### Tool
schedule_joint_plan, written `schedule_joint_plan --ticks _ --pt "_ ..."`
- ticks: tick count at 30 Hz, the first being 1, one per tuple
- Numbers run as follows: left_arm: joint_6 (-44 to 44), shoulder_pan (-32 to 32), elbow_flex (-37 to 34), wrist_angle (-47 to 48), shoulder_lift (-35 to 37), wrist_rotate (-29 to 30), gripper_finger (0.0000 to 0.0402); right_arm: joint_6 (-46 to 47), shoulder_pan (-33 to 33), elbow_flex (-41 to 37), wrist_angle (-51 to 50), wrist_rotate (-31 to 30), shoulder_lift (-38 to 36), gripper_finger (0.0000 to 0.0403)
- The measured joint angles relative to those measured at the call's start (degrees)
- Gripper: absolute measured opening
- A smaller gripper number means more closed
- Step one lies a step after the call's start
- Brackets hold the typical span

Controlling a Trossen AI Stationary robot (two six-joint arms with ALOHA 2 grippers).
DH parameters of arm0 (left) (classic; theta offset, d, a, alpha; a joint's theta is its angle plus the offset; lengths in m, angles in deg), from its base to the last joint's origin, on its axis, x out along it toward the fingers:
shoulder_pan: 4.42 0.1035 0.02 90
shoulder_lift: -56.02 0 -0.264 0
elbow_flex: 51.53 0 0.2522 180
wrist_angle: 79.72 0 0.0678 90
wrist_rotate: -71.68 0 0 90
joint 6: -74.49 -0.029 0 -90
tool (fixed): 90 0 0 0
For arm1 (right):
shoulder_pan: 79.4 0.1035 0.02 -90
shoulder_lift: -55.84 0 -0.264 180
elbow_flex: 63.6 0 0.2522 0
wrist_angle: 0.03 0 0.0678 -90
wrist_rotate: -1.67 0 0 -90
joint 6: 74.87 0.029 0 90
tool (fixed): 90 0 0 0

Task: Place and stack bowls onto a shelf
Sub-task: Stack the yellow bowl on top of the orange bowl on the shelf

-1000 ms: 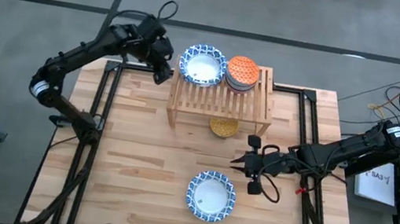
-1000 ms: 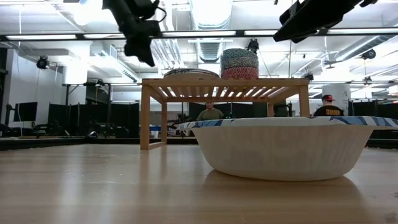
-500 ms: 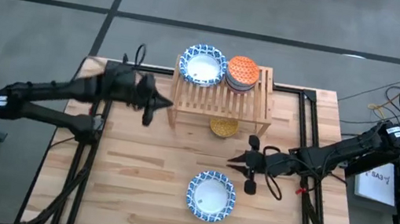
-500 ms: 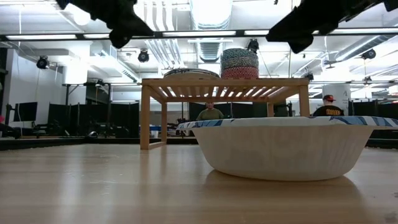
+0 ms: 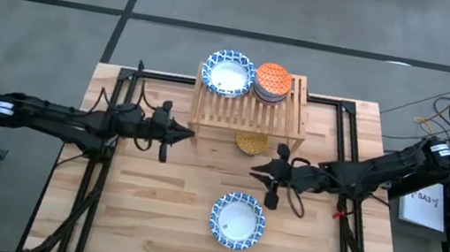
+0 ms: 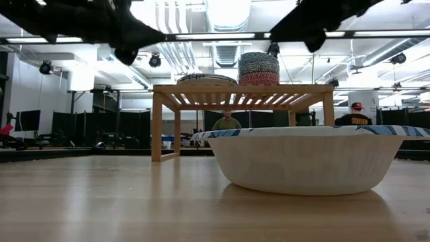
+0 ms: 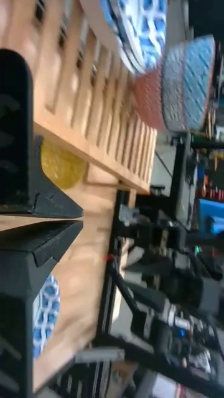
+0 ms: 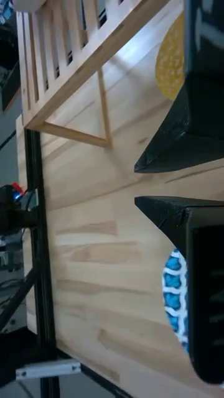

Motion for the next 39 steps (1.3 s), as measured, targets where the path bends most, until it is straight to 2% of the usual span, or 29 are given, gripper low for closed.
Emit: schedule_joint_plan --ticks 6,10,16,24,27,32,35,39 --pt "-0.02 0.00 -2.64 0.11 -0.07 4.51 0.0000 -1.88 -2.36 5.95 -4.36 0.01 6.82 0.0059" --pt "-1.11 0.00 -3.30 1.01 -0.09 4.45 0.0000 -2.66 -3.57 11.18 -12.30 -3.01 11.60 0.0059" --pt "-1.14 0.00 -2.50 3.51 0.41 4.43 0.0000 -1.39 -4.18 18.97 -26.77 -3.28 18.71 0.0059" --pt "-1.11 0.00 -2.50 3.99 0.34 4.38 0.0000 -1.44 -4.34 24.59 -31.79 -3.28 27.31 0.0060" --pt "-1.11 0.00 -2.51 4.04 0.34 4.38 0.0000 -1.48 -4.95 25.82 -32.11 -3.29 29.15 0.0075" --pt "-1.11 0.00 -2.52 4.06 0.34 4.36 0.0000 -0.02 -7.13 26.03 -32.92 -3.51 30.06 0.0125" --pt "-1.11 0.00 -2.52 4.12 0.34 4.34 0.0000 -0.04 -7.72 24.98 -33.08 -6.64 29.95 0.0150" --pt "-1.11 0.00 -2.52 4.23 0.34 4.34 0.0000 -1.67 -7.71 23.47 -32.91 -7.50 29.95 0.0159"
